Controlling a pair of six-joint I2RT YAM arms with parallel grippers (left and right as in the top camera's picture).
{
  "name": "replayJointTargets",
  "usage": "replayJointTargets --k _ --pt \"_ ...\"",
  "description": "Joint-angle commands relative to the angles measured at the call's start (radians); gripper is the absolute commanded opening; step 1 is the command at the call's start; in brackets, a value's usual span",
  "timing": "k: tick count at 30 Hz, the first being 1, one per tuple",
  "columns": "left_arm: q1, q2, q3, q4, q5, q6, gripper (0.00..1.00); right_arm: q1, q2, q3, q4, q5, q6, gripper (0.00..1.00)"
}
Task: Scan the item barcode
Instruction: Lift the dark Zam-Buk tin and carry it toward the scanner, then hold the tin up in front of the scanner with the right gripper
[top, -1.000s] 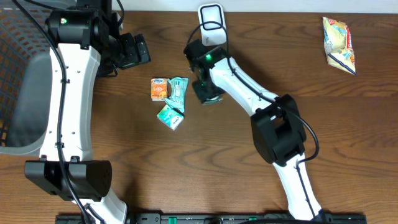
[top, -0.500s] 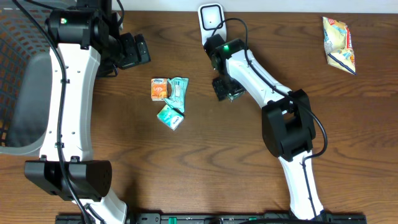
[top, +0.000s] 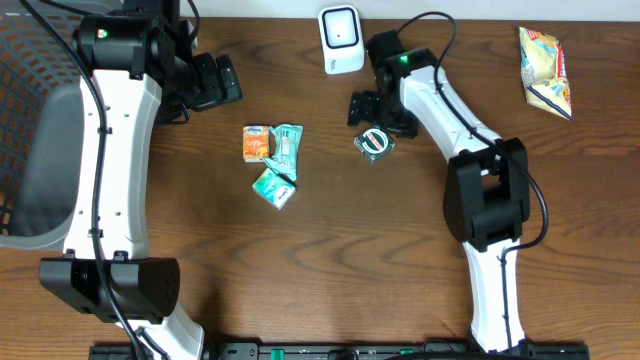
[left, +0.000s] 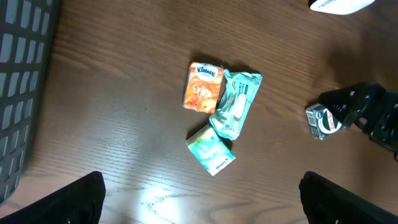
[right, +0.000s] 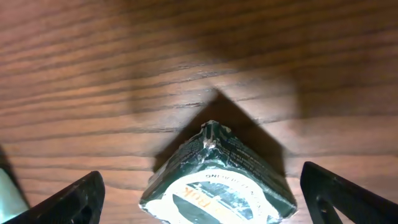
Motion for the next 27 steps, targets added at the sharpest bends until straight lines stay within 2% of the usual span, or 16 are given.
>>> replayJointTargets --k 1,5,11,15,18,22,27 --pt "0.006 0.005 0.003 -0.003 -0.013 0.006 0.98 0.008 -0.038 -0.003 -0.003 -0.014 0.172 0.95" --pt "0.006 0.005 0.003 -0.003 -0.013 0.006 0.98 0.021 -0.037 -0.029 -0.02 0.039 0.27 0.92" --pt "0.006 0.005 0.003 -0.003 -0.013 0.006 0.98 0.032 -0.037 -0.041 -0.034 0.116 0.29 0.91" --pt "0.006 0.005 0.003 -0.003 -0.013 0.006 0.98 0.024 -0.055 -0.031 -0.076 0.203 0.29 0.98" --pt "0.006 0.005 0.003 -0.003 -0.013 0.006 0.98 0.014 -0.078 -0.025 -0.093 0.172 0.291 0.99" --pt "0.006 0.005 0.003 -0.003 -0.013 0.006 0.98 0.016 -0.085 -0.026 -0.101 0.035 0.319 0.99" --pt "0.006 0.005 0.003 -0.003 -0.013 0.006 0.98 0.053 -0.079 -0.045 -0.103 0.132 0.41 0.98"
